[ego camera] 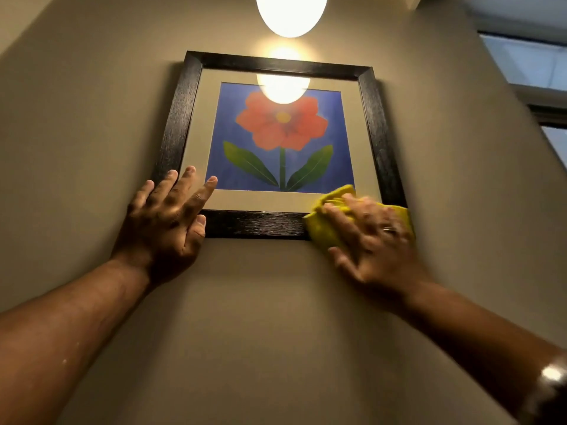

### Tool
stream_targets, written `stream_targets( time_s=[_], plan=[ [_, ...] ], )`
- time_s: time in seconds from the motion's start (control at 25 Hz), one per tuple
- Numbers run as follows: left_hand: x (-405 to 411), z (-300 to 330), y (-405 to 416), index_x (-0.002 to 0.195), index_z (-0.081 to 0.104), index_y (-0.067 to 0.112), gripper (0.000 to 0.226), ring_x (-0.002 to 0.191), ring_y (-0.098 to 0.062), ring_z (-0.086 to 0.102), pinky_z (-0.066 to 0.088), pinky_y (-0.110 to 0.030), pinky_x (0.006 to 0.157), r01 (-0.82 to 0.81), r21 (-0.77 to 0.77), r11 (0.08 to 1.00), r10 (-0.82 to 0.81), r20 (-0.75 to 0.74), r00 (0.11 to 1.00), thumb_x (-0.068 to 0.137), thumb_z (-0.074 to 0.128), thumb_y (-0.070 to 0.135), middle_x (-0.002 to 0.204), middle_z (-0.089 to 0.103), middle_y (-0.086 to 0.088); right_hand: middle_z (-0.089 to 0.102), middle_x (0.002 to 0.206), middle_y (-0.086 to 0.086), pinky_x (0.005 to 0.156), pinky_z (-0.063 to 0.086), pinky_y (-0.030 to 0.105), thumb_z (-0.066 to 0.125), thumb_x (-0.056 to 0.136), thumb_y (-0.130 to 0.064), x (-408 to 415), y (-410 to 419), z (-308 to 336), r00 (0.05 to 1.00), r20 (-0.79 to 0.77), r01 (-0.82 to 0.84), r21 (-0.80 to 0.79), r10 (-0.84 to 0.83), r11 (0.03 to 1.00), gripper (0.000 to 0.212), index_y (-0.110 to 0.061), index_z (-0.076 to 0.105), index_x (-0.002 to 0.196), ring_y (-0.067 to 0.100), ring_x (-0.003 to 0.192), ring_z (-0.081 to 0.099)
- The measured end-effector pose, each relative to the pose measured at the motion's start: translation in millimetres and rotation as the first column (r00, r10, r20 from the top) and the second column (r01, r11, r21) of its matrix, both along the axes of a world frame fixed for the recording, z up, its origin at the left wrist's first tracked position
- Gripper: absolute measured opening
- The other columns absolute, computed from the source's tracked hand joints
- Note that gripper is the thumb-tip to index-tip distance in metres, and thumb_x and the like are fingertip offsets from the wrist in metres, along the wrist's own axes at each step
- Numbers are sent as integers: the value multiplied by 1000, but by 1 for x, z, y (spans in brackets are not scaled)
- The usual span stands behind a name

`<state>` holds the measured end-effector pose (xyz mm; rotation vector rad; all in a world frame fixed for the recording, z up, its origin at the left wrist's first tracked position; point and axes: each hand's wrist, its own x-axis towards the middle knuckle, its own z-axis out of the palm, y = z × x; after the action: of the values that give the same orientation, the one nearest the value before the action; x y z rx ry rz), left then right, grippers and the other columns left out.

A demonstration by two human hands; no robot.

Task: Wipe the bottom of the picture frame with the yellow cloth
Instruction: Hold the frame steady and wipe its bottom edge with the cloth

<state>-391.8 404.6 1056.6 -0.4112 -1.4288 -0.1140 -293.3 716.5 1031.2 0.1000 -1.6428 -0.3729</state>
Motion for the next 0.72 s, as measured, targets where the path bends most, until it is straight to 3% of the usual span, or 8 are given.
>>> stream_targets(
  time_s=[0.08, 0.16, 0.24, 0.4, 0.48, 0.64, 0.72],
  plan=[
    [1, 0, 0, 148, 30, 32, 63, 141, -38, 33, 23, -57, 114, 0, -4, 1000, 0, 2, 1000, 85, 26, 40, 156, 35, -14, 19, 161, 4, 118, 15, 51, 25, 83, -61, 15, 37, -4, 999, -10, 52, -92, -53, 994, 68, -40, 16, 147, 30, 147, 18],
    [3, 1, 1, 147, 32, 31, 63, 141, -39, 33, 24, -56, 114, 6, -6, 1000, -6, 6, 1000, 85, 26, 40, 155, 36, -14, 18, 160, 6, 118, 17, 52, 22, 84, -61, 20, 50, 11, 995, 52, 92, -30, -90, 995, 69, -38, 16, 148, 32, 146, 19],
    [4, 0, 0, 148, 31, 31, 64, 141, -39, 33, 25, -56, 114, 5, -5, 1000, -5, 13, 1000, 85, 25, 40, 156, 34, -14, 14, 162, 7, 118, 14, 49, 22, 86, -60, 23, 52, 58, 995, 71, 67, 24, -69, 997, 67, -36, 16, 148, 31, 147, 16],
    [3, -1, 4, 148, 28, 33, 65, 142, -38, 32, 25, -56, 114, -1, 1, 1000, 1, 17, 1000, 84, 24, 40, 157, 31, -13, -6, 163, 4, 121, 2, 46, 29, 97, -47, 34, 39, 169, 992, 126, 14, -186, 10, 982, 60, -35, 5, 150, 27, 149, -4],
    [4, 0, 3, 148, 28, 33, 65, 142, -37, 32, 25, -56, 114, 8, 6, 1000, -8, 21, 1000, 84, 24, 40, 158, 30, -13, -8, 163, 3, 121, -1, 46, 32, 96, -45, 29, 42, 154, 992, 120, -5, -161, 25, 987, 60, -36, 5, 149, 26, 149, -5],
    [2, -2, 4, 149, 29, 31, 65, 142, -39, 32, 25, -57, 114, 1, 6, 1000, -1, 28, 1000, 84, 24, 41, 158, 28, -14, -9, 159, -11, 117, -2, 37, 26, 83, -62, 16, 69, 18, 984, 106, -147, 9, 145, 989, 66, -51, -1, 143, 17, 148, -5],
    [3, -1, 2, 149, 27, 32, 65, 142, -39, 32, 25, -57, 114, 8, -2, 1000, -7, 28, 1000, 85, 24, 41, 158, 28, -14, -4, 160, -9, 116, 2, 38, 24, 82, -62, 15, 75, 29, 980, 112, -166, 6, 164, 986, 67, -49, 4, 144, 19, 148, 0]
  ],
)
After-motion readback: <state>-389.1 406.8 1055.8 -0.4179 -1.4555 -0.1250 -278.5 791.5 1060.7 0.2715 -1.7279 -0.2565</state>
